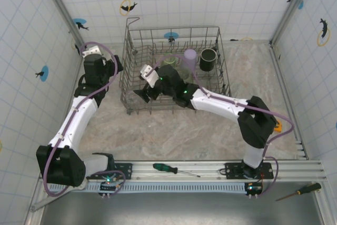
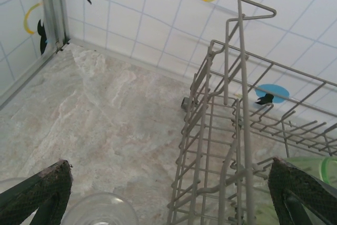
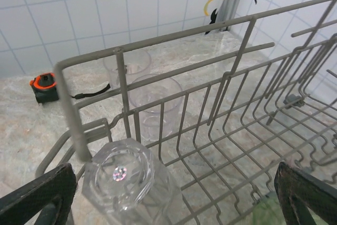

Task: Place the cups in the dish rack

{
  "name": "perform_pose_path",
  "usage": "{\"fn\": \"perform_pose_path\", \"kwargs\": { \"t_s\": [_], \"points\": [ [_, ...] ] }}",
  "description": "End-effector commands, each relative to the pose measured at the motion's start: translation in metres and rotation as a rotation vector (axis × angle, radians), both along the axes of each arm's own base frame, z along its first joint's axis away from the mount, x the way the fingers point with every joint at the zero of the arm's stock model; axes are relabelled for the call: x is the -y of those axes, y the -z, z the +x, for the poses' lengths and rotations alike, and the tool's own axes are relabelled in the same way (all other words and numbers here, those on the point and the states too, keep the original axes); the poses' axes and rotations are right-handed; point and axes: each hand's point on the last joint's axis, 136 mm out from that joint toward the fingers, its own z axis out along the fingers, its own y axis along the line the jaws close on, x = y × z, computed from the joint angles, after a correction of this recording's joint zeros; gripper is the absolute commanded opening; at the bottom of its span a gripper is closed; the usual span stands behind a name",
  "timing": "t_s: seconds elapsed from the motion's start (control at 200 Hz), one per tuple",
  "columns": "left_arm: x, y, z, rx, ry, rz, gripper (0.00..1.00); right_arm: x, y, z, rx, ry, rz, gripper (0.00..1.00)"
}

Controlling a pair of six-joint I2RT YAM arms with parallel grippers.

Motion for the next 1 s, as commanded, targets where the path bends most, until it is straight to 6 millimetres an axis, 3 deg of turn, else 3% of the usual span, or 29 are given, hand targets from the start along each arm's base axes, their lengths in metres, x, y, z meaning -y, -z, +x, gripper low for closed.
{"fn": "perform_pose_path", "kwargs": {
  "t_s": [0.0,0.22,0.455,0.731,0.991],
  "points": [
    [-0.007,-0.005,0.005,0.018,-0.028,-0.033,0.98,0.012,-0.03,-0.009,0.053,0.032,0.064,1.0],
    [-0.025,-0.006,0.0,0.027,-0.131,-0.035,0.98,0.045,-0.039,-0.025,0.021,0.106,0.077,1.0],
    [-0.044,0.008,-0.002,-0.018,-0.26,-0.03,0.98,0.086,-0.041,-0.048,-0.024,0.193,0.106,1.0],
    [-0.048,0.04,-0.014,-0.135,-0.343,-0.118,0.98,0.142,-0.043,-0.064,-0.034,0.31,0.159,1.0],
    [-0.053,0.053,-0.023,-0.187,-0.396,-0.132,0.98,0.172,-0.039,-0.073,-0.025,0.357,0.169,1.0]
  ]
}}
